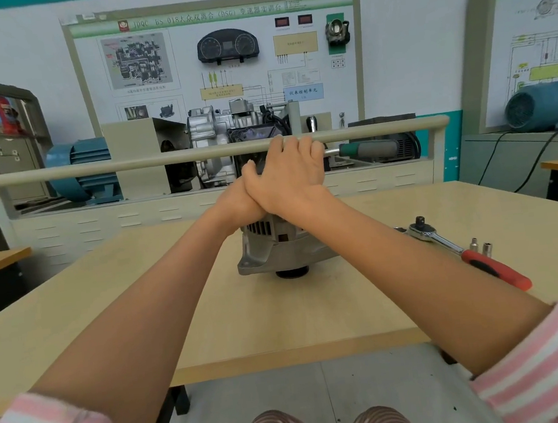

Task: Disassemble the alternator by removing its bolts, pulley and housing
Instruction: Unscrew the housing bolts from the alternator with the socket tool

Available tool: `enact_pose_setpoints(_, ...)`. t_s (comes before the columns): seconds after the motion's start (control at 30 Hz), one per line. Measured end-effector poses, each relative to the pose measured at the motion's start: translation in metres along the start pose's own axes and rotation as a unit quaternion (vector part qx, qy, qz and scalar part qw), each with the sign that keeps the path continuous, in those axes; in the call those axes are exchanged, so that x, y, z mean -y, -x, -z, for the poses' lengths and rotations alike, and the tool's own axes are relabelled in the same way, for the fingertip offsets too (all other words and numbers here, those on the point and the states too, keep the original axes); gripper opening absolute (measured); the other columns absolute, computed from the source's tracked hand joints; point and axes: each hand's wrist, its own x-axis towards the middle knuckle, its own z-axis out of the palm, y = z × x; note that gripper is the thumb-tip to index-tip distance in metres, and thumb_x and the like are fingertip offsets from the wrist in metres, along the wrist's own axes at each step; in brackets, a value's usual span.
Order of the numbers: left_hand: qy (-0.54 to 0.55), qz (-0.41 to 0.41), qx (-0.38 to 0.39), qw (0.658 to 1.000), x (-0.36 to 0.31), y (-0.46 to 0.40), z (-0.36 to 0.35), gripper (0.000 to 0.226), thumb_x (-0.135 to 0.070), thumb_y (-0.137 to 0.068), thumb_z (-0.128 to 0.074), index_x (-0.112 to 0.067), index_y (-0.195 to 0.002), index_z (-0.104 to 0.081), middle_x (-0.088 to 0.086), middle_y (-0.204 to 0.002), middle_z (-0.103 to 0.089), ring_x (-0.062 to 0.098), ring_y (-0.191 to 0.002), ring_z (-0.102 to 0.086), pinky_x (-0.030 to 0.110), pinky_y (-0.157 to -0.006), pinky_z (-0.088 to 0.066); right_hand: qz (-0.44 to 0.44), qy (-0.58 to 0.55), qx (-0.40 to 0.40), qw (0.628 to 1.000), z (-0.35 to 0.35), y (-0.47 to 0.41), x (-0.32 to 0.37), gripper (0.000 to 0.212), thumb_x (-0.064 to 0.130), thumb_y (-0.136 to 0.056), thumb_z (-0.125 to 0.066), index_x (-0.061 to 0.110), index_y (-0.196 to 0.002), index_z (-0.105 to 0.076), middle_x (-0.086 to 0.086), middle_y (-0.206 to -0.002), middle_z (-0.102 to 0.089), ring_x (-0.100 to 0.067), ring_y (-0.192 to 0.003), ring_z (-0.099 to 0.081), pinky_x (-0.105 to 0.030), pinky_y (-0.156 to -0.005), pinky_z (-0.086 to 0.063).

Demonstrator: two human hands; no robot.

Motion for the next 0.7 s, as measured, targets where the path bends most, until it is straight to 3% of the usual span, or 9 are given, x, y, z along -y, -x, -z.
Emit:
enact_pose_setpoints(0.13, -0.021, -0.012, -0.002, 1.000, -0.002, 0.000, 0.000, 0.021, 0.004, -0.090, -0.050, 0.009, -0.109, -0.060, 0.028, -0.110, -0.062, 0.036, -0.099, -0.056, 0.050, -0.092, -0.045, 0.002, -0.034, -0.047, 0.998, -0.005, 0.009, -0.006, 0.051, 0.044, -0.091, -0.036, 0.005, -0.119, -0.053, -0.010, -0.119, -0.053, -0.026, -0.111, -0.040, -0.038, -0.092, -0.024)
enact_pose_setpoints(0.2, -0.026, -0.013, -0.008, 1.000, -0.002, 0.000, -0.001, 0.017, 0.003, -0.090, -0.048, 0.006, -0.100, -0.062, 0.026, -0.105, -0.064, 0.038, -0.100, -0.058, 0.052, -0.092, -0.047, -0.007, -0.069, -0.049, 0.996, -0.008, 0.011, -0.011, 0.048, 0.042, -0.091, -0.038, 0.006, -0.119, -0.053, -0.010, -0.120, -0.053, -0.025, -0.115, -0.040, -0.041, -0.100, -0.022)
enact_pose_setpoints(0.27, -0.023, -0.009, -0.012, 1.000, -0.001, 0.000, -0.001, 0.015, 0.004, -0.089, -0.047, -0.002, -0.084, -0.061, 0.025, -0.096, -0.063, 0.036, -0.091, -0.057, 0.053, -0.090, -0.046, 0.001, -0.128, -0.038, 0.991, -0.010, 0.010, -0.012, 0.045, 0.038, -0.090, -0.041, 0.005, -0.118, -0.052, -0.011, -0.120, -0.052, -0.026, -0.120, -0.039, -0.046, -0.112, -0.009)
enact_pose_setpoints(0.33, -0.011, -0.006, -0.010, 1.000, 0.002, -0.001, -0.001, 0.014, 0.002, -0.089, -0.048, 0.000, -0.090, -0.062, 0.026, -0.099, -0.064, 0.039, -0.094, -0.059, 0.055, -0.090, -0.048, 0.032, -0.175, -0.032, 0.984, -0.011, 0.007, -0.013, 0.039, 0.034, -0.090, -0.044, 0.003, -0.113, -0.052, -0.011, -0.114, -0.052, -0.026, -0.119, -0.039, -0.046, -0.115, 0.000)
enact_pose_setpoints(0.43, 0.018, 0.003, -0.013, 1.000, 0.004, -0.001, -0.003, 0.026, -0.015, -0.086, -0.056, -0.002, -0.107, -0.063, 0.022, -0.103, -0.067, 0.038, -0.102, -0.060, 0.055, -0.091, -0.049, 0.069, -0.278, -0.015, 0.958, -0.012, 0.001, -0.012, 0.021, 0.027, -0.089, -0.049, 0.006, -0.093, -0.050, -0.006, -0.096, -0.048, -0.024, -0.104, -0.042, -0.040, -0.111, -0.015)
enact_pose_setpoints(0.5, 0.030, 0.003, -0.017, 0.999, 0.005, -0.002, -0.005, 0.024, -0.020, -0.084, -0.063, -0.006, -0.104, -0.065, 0.019, -0.101, -0.069, 0.034, -0.102, -0.062, 0.053, -0.093, -0.049, 0.051, -0.391, 0.006, 0.919, -0.011, -0.002, -0.012, 0.015, 0.019, -0.089, -0.051, 0.010, -0.078, -0.045, -0.001, -0.084, -0.044, -0.020, -0.092, -0.041, -0.035, -0.094, -0.034)
enact_pose_setpoints(0.6, 0.069, -0.003, -0.003, 0.998, 0.008, -0.004, -0.005, 0.005, -0.017, -0.085, -0.068, -0.021, -0.088, -0.067, 0.008, -0.095, -0.073, 0.024, -0.099, -0.067, 0.047, -0.097, -0.049, -0.021, -0.544, 0.053, 0.837, -0.010, -0.010, -0.016, 0.030, 0.012, -0.091, -0.044, 0.013, -0.061, -0.040, 0.002, -0.067, -0.040, -0.014, -0.070, -0.041, -0.026, -0.064, -0.033)
enact_pose_setpoints(0.63, 0.084, -0.001, 0.006, 0.996, 0.008, -0.004, -0.005, 0.006, -0.017, -0.085, -0.069, -0.021, -0.089, -0.068, 0.006, -0.094, -0.074, 0.021, -0.098, -0.068, 0.044, -0.098, -0.049, -0.044, -0.585, 0.078, 0.806, -0.009, -0.013, -0.018, 0.034, 0.012, -0.092, -0.041, 0.013, -0.058, -0.040, 0.001, -0.063, -0.042, -0.014, -0.069, -0.043, -0.024, -0.061, -0.033)
enact_pose_setpoints(0.7, 0.102, 0.007, 0.017, 0.995, 0.010, -0.005, -0.003, 0.013, -0.018, -0.085, -0.071, -0.017, -0.098, -0.070, 0.001, -0.090, -0.073, 0.014, -0.093, -0.069, 0.038, -0.099, -0.049, -0.084, -0.682, 0.126, 0.716, -0.009, -0.021, -0.019, 0.045, 0.016, -0.093, -0.037, 0.012, -0.048, -0.040, -0.002, -0.055, -0.046, -0.016, -0.070, -0.053, -0.023, -0.071, -0.041)
